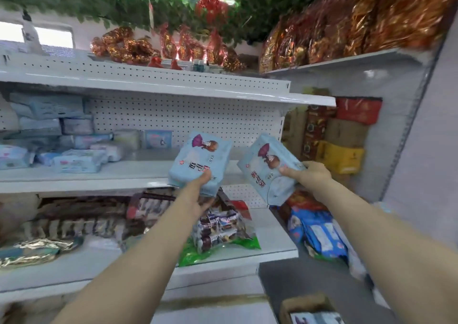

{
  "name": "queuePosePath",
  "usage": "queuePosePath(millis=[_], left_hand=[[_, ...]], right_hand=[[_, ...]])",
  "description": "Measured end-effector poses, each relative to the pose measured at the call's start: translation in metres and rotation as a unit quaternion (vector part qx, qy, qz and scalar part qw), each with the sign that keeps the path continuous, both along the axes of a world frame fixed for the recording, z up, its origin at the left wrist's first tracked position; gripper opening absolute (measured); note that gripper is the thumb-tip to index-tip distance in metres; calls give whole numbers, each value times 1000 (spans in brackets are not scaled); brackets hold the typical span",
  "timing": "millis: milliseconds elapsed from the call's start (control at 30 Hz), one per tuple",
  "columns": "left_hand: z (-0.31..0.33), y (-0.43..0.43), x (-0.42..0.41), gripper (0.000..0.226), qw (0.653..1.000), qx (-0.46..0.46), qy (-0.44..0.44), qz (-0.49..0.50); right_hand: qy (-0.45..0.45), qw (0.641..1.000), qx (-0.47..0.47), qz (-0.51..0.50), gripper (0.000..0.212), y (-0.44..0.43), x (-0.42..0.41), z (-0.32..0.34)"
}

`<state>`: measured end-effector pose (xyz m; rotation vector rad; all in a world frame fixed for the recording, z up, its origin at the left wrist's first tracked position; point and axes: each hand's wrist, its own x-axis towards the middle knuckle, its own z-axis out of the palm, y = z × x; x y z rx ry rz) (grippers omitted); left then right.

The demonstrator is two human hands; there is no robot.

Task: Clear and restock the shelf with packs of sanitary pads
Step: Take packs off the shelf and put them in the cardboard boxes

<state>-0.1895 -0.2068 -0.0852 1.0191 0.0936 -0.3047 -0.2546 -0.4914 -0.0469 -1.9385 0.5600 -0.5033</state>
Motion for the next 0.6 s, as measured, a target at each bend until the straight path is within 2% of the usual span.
queuePosePath(millis=[67, 233, 300, 400, 533, 600], left_hand=[[-14, -43, -19, 35, 1000, -16, 5, -21], [-51, -132, -62, 51, 994, -32, 44, -92], [-66, -165, -76, 47, 991, -21, 53, -120], [-95, -211, -92, 37, 986, -3, 74, -151], [-144, -272, -101, 44, 977, 0, 98, -189], [-170, -302, -102, 41, 969, -9, 131, -210]], right_hand=[[6, 999, 29, -20, 87, -38, -29, -16], [-1, 992, 97, -77, 71, -103, -103, -52], [-7, 987, 128, -100, 59, -125, -128, -72], [-9, 973, 177, -149, 65, -160, -158, -105], [19, 953, 216, -210, 53, -201, -184, -148], [33, 945, 220, -238, 48, -224, -189, -169]])
